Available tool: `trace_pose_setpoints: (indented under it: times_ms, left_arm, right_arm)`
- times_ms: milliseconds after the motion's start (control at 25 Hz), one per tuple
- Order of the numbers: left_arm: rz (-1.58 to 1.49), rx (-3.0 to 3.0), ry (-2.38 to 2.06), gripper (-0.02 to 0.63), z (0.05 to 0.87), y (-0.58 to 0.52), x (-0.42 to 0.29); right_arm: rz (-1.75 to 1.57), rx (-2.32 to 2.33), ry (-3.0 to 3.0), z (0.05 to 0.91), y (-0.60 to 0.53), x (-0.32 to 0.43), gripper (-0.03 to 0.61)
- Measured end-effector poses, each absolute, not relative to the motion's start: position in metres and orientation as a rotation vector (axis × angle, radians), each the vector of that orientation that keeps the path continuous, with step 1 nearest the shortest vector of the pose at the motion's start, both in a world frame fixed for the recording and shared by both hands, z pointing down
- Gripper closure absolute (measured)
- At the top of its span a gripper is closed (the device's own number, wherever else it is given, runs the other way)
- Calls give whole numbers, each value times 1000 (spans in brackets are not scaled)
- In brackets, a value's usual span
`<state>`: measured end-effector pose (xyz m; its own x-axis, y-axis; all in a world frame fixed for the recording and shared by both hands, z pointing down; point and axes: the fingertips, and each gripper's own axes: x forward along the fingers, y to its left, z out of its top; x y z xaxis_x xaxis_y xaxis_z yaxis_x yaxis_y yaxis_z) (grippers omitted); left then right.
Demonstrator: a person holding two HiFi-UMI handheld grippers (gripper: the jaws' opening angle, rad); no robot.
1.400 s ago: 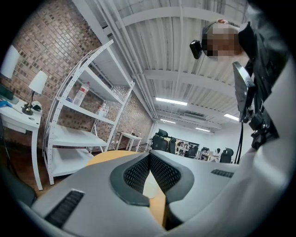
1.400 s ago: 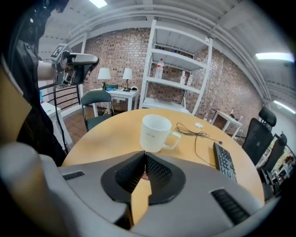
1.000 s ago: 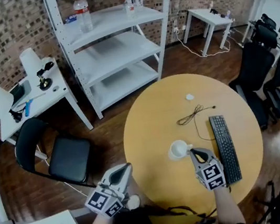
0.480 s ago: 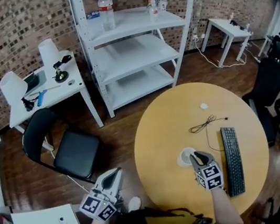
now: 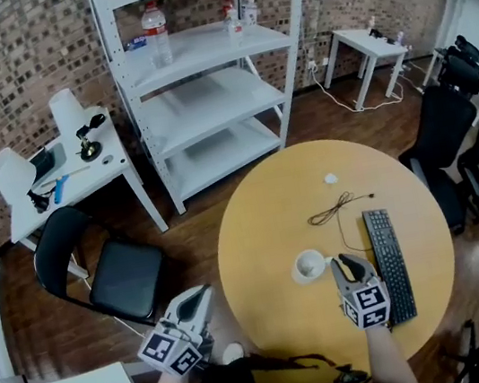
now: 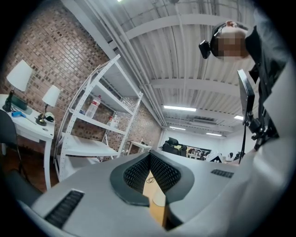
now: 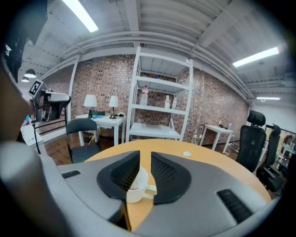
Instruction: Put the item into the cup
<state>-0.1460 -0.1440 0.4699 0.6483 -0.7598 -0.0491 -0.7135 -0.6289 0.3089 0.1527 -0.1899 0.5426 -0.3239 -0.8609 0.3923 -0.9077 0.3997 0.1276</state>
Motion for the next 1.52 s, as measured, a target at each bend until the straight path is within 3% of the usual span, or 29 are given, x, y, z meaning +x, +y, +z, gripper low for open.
trace_pose_setpoints:
  times_ms: [240, 600, 880, 1520]
  left_arm:
    - [-229, 2700, -1053, 611, 460, -149, -103]
    - [-200, 2763, -861, 611, 459, -139, -51]
    - [-111, 2811, -707, 611, 476, -118, -18]
    - [-183, 2761, -857, 611, 468, -124, -51]
  right_arm:
    - [87, 1918, -2334, 478, -129, 220, 499]
    - [148, 2332, -2181, 470, -27, 300, 554]
    - [139, 2336, -2156, 472, -4, 292, 571]
    - [145, 2269, -2205, 477, -12, 273, 571]
